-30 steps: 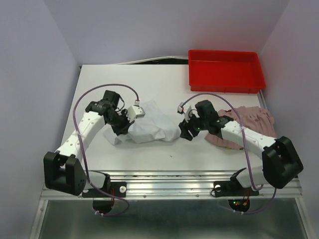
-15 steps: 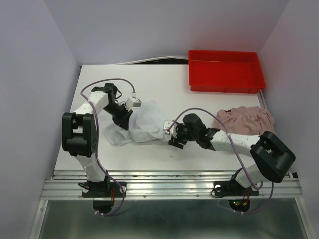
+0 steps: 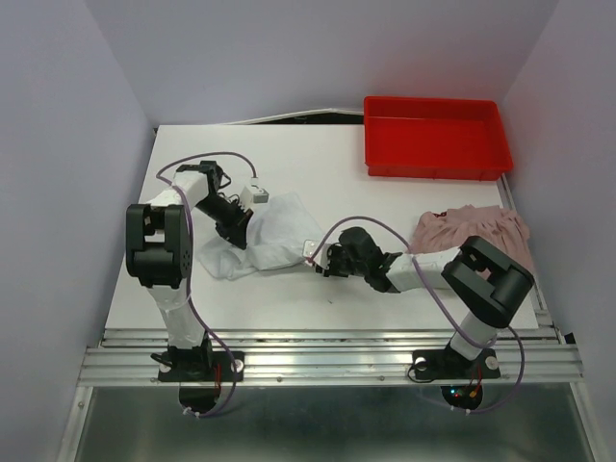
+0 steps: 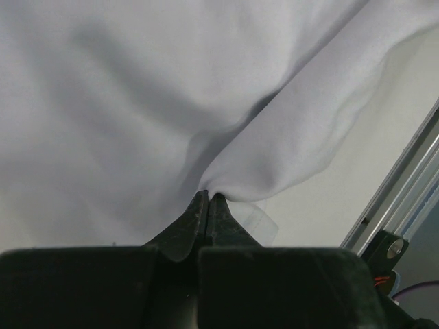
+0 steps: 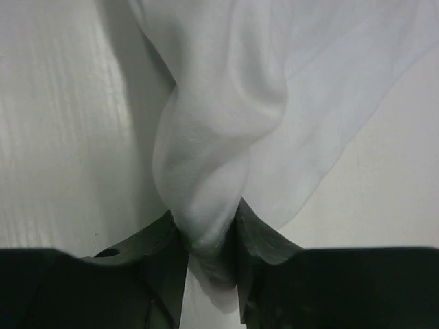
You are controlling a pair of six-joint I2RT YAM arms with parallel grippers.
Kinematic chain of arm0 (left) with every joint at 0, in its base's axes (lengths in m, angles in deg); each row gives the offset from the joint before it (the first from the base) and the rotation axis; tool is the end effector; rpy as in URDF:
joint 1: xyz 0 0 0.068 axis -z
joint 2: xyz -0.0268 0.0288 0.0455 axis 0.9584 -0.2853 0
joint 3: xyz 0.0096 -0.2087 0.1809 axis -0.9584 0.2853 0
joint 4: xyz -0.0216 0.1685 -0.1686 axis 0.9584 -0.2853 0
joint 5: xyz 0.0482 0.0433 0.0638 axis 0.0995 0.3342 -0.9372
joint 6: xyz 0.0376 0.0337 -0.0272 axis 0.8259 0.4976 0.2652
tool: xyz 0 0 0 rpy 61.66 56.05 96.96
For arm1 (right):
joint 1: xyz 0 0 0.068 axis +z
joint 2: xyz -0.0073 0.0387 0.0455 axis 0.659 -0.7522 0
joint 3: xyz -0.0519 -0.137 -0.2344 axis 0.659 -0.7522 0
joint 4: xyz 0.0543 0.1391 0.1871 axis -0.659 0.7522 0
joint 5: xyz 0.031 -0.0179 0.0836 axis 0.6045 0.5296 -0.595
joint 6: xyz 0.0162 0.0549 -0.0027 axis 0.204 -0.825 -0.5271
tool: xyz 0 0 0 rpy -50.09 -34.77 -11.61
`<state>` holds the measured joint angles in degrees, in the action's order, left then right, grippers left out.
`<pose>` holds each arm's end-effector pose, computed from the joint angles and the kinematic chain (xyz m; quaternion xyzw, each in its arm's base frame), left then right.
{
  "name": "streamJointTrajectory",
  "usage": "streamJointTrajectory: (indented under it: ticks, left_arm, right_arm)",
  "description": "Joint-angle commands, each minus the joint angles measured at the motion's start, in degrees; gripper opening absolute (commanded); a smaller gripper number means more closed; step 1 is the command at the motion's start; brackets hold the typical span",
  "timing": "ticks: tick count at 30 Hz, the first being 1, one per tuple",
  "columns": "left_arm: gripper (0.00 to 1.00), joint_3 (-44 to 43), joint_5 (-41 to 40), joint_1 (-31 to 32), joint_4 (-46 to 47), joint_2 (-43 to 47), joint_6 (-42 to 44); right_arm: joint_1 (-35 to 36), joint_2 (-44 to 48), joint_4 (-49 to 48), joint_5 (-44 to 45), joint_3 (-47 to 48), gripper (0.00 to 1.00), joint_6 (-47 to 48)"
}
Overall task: Fold and stack the skirts
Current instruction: Flatten the skirt out
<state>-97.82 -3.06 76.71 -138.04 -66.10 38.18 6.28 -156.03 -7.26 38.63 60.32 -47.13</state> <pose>0.3318 -0.0437 0.1994 0.4727 0.8201 -0.2736 0.1709 0.2036 0.2330 0.1645 -0.6381 0.6121 0.1124 0.4534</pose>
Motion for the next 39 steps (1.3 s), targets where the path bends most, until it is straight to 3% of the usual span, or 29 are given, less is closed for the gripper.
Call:
streamJointTrajectory:
  ticks: [1,2,4,9,10,13,16,19,23,25,28,31,36,39]
  left_arm:
    - [0.02,-2.1,1.0,0.0,-2.2,0.2,1.1]
    - [0.02,-2.2,0.6,0.0,-2.1,0.3,0.9]
    - [0.02,-3.1,0.0,-0.5,-2.8,1.0,1.2]
    - [0.02,-6.2,0.3,-2.2,-9.3,3.2,5.1]
    - [0.02,-4.5,-0.9,-2.2,-9.3,6.1,6.5]
    - [0.01,0.0,-2.5,-2.2,-9.3,11.3,10.8]
    - [0.01,5.4,-3.4,-1.9,-9.3,14.8,12.9]
    - [0.01,6.5,-1.7,-0.9,-9.3,12.0,13.0]
    - [0.01,1.5,1.5,1.5,-9.1,3.5,11.9]
    - [0.09,-3.9,3.0,1.5,-8.5,-1.4,9.5]
    - [0.31,-9.9,4.0,0.3,-5.0,-3.9,2.4]
    - [0.48,-12.4,3.4,-1.2,-1.2,-0.7,-1.0]
    - [0.57,-8.3,-0.2,-1.5,3.8,11.0,-1.0]
    - [0.58,-3.1,-2.9,-0.7,4.1,18.4,1.2]
  right_arm:
    - [0.1,-3.0,-4.4,6.8,2.1,0.3,-0.1]
    - [0.1,-1.5,-4.4,6.8,2.2,0.14,-0.4]
    - [0.1,1.4,-0.2,5.9,3.2,0.01,-1.1]
    - [0.1,16.0,20.7,2.2,10.2,0.01,-0.3]
    - [0.1,20.9,30.6,0.0,14.1,0.01,-0.1]
    - [0.1,26.5,46.0,-3.7,19.4,0.01,1.2]
    - [0.1,29.8,55.7,-5.0,23.2,0.01,3.6]
    - [0.1,28.7,57.0,-4.9,20.5,0.01,6.0]
    - [0.1,21.5,56.6,-6.8,19.5,0.01,6.2]
    - [-0.4,16.2,56.0,-7.1,21.0,0.01,5.6]
    - [-3.8,11.2,55.3,-8.4,22.9,0.01,4.8]
    - [-7.7,7.9,55.3,-9.6,24.9,0.01,3.3]
    - [-11.3,3.2,55.4,-11.8,26.9,0.01,0.5]
    - [-11.3,0.3,55.4,-13.5,27.9,0.01,-1.1]
